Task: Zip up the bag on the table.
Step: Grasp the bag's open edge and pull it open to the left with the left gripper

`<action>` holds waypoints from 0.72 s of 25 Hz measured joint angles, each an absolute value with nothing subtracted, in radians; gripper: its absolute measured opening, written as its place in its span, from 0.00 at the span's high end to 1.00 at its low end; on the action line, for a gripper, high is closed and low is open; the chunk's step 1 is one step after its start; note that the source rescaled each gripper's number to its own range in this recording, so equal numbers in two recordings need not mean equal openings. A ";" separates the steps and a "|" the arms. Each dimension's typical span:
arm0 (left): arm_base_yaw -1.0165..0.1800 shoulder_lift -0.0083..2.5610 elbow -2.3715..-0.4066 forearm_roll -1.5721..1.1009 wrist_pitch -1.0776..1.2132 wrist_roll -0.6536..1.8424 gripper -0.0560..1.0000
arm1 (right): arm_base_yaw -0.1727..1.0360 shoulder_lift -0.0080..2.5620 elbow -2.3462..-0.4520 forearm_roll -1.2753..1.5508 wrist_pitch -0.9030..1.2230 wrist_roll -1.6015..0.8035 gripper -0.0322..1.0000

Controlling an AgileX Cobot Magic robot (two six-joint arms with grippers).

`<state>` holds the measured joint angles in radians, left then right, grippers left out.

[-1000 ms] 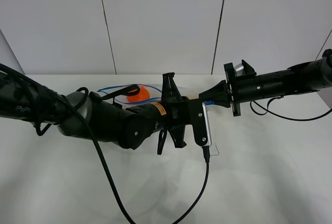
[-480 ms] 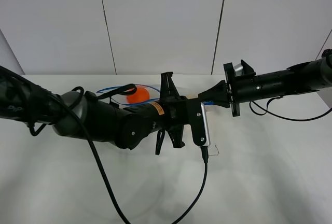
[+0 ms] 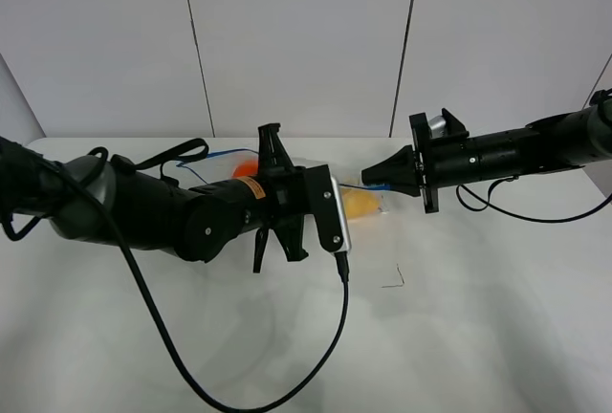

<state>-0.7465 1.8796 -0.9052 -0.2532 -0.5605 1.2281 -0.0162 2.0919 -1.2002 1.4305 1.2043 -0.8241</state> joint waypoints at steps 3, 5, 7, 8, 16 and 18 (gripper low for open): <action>-0.708 1.866 -0.903 -0.253 -0.555 1.236 0.95 | -0.016 2.092 -1.200 1.439 1.201 -0.824 0.97; -0.675 1.859 -0.902 -0.252 -0.552 1.237 0.95 | -0.016 2.092 -1.201 1.447 1.198 -0.824 0.97; -0.641 1.851 -0.902 -0.252 -0.546 1.237 0.95 | -0.016 2.092 -1.202 1.450 1.196 -0.824 0.97; -0.620 1.846 -0.902 -0.252 -0.545 1.238 0.95 | -0.016 2.092 -1.202 1.451 1.196 -0.824 0.97; -0.470 1.827 -0.902 -0.251 -0.525 1.242 0.95 | -0.016 2.092 -1.202 1.461 1.196 -0.821 0.97; -0.436 1.823 -0.902 -0.251 -0.523 1.242 0.95 | -0.016 2.092 -1.202 1.461 1.198 -0.821 0.97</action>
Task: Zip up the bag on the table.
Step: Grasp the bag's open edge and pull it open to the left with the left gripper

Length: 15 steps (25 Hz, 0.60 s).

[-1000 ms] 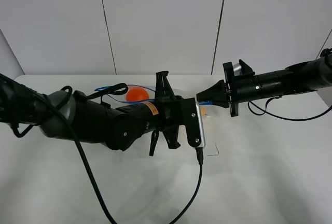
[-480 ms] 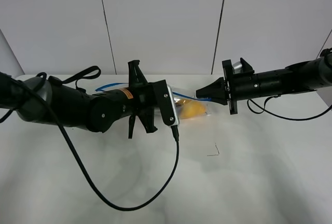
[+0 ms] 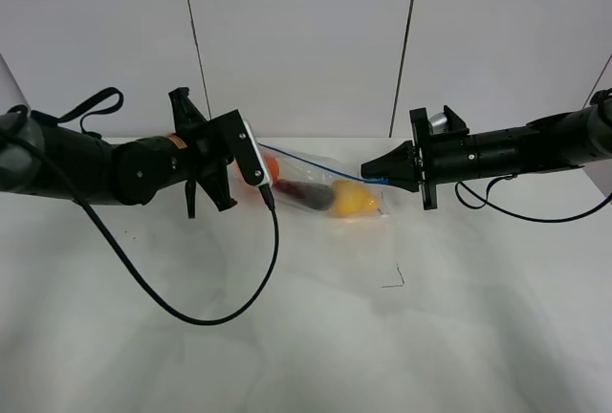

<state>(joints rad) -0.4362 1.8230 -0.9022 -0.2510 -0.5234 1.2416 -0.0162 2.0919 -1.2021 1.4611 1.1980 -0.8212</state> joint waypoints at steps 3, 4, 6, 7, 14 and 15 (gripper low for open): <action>-0.395 1.821 -0.902 -0.251 -0.520 1.242 0.95 | -0.016 2.092 -1.202 1.461 1.198 -0.821 0.97; -0.381 1.821 -0.902 -0.251 -0.520 1.242 0.95 | -0.016 2.092 -1.202 1.461 1.198 -0.821 0.97; -0.358 1.821 -0.902 -0.251 -0.520 1.242 0.95 | -0.016 2.092 -1.202 1.461 1.198 -0.821 0.97; -0.346 1.821 -0.902 -0.251 -0.520 1.242 0.95 | -0.016 2.092 -1.202 1.460 1.198 -0.821 0.97; -0.310 1.821 -0.902 -0.254 -0.521 1.242 0.95 | -0.016 2.092 -1.202 1.451 1.198 -0.821 0.97; -0.307 1.821 -0.902 -0.256 -0.524 1.242 0.95 | -0.016 2.092 -1.202 1.448 1.198 -0.821 0.97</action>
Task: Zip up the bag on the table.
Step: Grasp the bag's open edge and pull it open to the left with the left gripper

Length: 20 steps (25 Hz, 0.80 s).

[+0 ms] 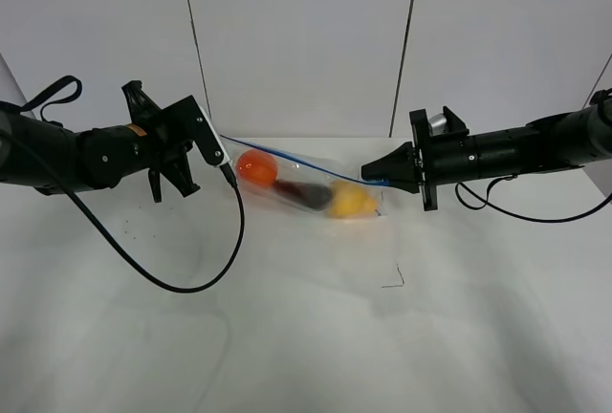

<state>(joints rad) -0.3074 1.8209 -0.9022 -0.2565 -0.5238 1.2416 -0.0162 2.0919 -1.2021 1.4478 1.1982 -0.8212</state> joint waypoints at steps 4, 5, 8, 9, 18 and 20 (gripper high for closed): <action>-0.305 1.821 -0.902 -0.257 -0.524 1.242 0.95 | -0.016 2.092 -1.202 1.446 1.198 -0.821 0.97; -0.305 1.821 -0.902 -0.257 -0.524 1.242 0.95 | -0.016 2.092 -1.202 1.446 1.198 -0.821 0.97; -0.305 1.821 -0.902 -0.257 -0.524 1.242 0.95 | -0.016 2.092 -1.202 1.446 1.198 -0.821 0.97; -0.305 1.821 -0.902 -0.257 -0.524 1.242 0.95 | -0.017 2.092 -1.202 1.446 1.198 -0.821 0.97; -0.301 1.821 -0.902 -0.271 -0.532 1.240 0.72 | -0.018 2.092 -1.202 1.432 1.199 -0.821 0.97; -0.297 1.819 -0.902 -0.276 -0.535 1.224 0.46 | -0.019 2.092 -1.202 1.424 1.199 -0.821 0.97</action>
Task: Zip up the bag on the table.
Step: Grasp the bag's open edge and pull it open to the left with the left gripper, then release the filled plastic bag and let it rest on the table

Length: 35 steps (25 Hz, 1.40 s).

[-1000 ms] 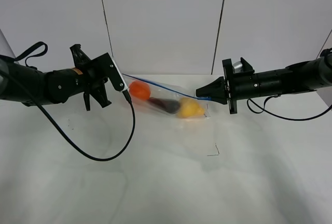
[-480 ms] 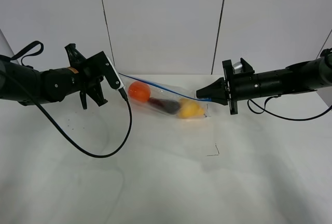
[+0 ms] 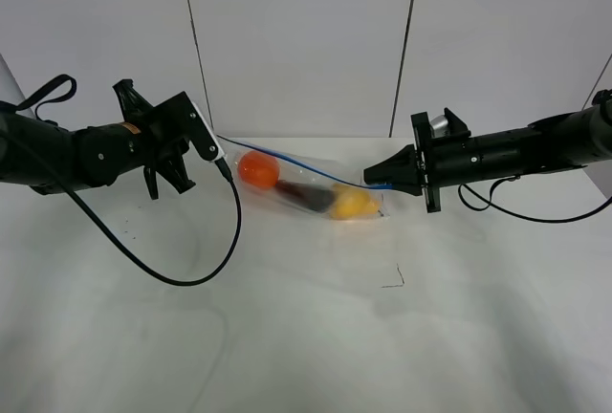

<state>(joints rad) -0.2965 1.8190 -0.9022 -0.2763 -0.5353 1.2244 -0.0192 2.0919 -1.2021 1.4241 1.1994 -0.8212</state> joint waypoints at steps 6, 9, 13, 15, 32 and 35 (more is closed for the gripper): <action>-0.262 1.818 -0.902 -0.317 -0.544 1.214 0.07 | -0.019 2.092 -1.202 1.421 1.201 -0.821 0.97; -0.208 1.818 -0.902 -0.348 -0.544 1.214 0.05 | -0.019 2.092 -1.202 1.421 1.201 -0.821 0.97; -0.149 1.818 -0.902 -0.455 -0.544 1.214 0.05 | -0.019 2.092 -1.202 1.421 1.201 -0.821 0.97; -0.129 1.818 -0.902 -0.536 -0.544 1.214 0.05 | -0.019 2.092 -1.202 1.421 1.201 -0.821 0.97; 0.014 1.815 -0.972 -1.040 0.028 1.228 0.05 | -0.019 2.092 -1.202 1.446 1.201 -0.821 0.97; 0.100 1.815 -1.030 -1.038 0.348 1.190 0.05 | -0.019 2.092 -1.202 1.446 1.201 -0.821 0.97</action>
<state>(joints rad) 0.1003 1.8148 -1.0296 -1.0380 0.3477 1.1898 -0.0192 2.0919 -1.2021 1.4464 1.2013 -0.8212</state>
